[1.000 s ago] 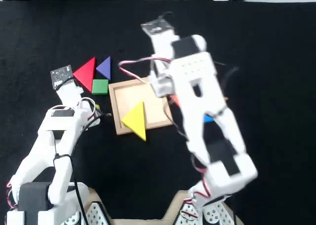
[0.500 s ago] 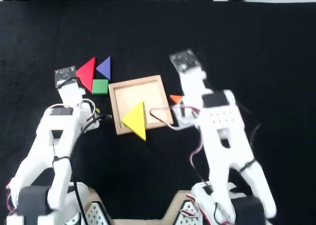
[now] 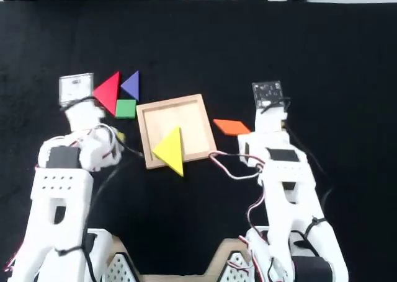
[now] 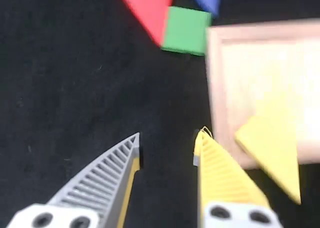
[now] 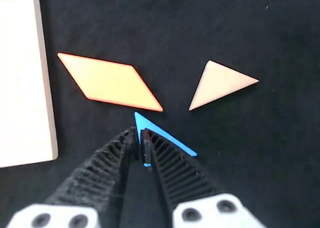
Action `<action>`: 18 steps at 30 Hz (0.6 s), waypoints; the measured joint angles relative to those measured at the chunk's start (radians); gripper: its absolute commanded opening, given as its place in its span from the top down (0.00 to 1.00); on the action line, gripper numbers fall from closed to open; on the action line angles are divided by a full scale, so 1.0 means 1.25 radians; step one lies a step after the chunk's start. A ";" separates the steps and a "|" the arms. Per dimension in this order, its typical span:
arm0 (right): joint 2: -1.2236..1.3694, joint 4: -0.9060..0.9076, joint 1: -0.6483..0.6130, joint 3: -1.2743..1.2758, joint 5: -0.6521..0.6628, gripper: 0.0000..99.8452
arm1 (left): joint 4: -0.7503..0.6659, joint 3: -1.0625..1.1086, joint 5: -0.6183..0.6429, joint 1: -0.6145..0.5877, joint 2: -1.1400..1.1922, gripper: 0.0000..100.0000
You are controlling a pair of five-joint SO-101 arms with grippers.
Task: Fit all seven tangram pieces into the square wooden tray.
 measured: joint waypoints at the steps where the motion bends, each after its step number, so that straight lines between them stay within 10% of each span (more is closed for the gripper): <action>1: 0.000 -0.014 0.000 0.010 0.000 0.99 | 0.027 -0.004 -0.026 0.021 -0.012 0.81; 18: -0.001 -0.033 0.009 0.018 0.000 0.99 | 0.119 -0.007 -0.099 0.130 -0.026 0.96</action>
